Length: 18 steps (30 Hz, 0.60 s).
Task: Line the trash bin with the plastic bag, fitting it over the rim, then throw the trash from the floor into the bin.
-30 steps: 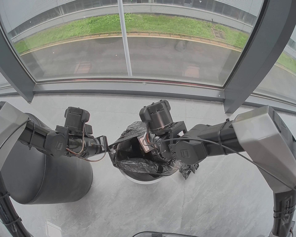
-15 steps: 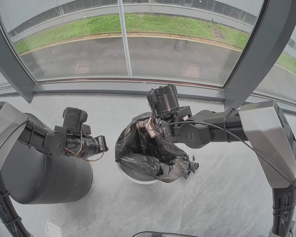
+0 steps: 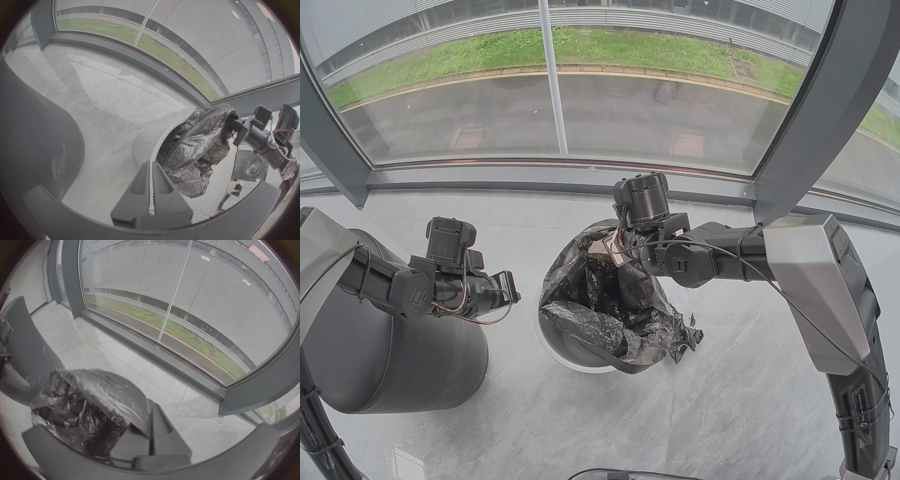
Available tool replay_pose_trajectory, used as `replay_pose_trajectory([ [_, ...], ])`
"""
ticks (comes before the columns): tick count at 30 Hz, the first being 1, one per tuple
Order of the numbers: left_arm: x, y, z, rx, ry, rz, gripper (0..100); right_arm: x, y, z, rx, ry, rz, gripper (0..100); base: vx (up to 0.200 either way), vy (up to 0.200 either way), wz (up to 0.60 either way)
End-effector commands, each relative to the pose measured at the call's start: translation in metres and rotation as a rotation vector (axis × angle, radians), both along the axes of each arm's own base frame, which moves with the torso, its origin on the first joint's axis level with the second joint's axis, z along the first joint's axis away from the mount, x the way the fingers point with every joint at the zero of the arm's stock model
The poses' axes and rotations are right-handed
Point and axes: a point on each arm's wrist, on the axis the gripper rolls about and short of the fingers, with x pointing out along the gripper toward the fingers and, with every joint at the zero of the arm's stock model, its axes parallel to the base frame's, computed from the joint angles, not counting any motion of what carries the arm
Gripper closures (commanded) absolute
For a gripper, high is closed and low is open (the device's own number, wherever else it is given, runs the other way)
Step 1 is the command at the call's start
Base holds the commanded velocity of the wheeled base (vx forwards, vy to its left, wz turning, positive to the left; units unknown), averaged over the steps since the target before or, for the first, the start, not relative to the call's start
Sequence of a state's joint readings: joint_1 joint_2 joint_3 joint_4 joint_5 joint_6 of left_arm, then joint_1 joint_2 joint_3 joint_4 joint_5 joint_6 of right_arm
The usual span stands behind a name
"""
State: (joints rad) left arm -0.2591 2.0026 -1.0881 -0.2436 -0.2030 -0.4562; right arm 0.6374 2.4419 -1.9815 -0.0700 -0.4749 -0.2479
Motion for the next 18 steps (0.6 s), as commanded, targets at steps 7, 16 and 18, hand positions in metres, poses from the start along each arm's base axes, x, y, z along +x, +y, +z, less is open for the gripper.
replay_pose_trajectory([
  [7,-0.001,-0.001,0.0,-0.027,0.009,-0.008,100,0.017,-0.008,-0.025,-0.006,0.042,0.01,100,0.0,0.0,0.0],
  [16,-0.008,-0.001,0.01,-0.107,0.023,-0.015,100,0.025,-0.002,-0.063,-0.026,0.074,0.01,100,0.0,0.0,0.0],
  [18,-0.008,-0.001,0.01,-0.106,0.024,-0.013,100,0.025,-0.002,-0.069,-0.033,0.085,0.01,100,0.0,0.0,0.0],
])
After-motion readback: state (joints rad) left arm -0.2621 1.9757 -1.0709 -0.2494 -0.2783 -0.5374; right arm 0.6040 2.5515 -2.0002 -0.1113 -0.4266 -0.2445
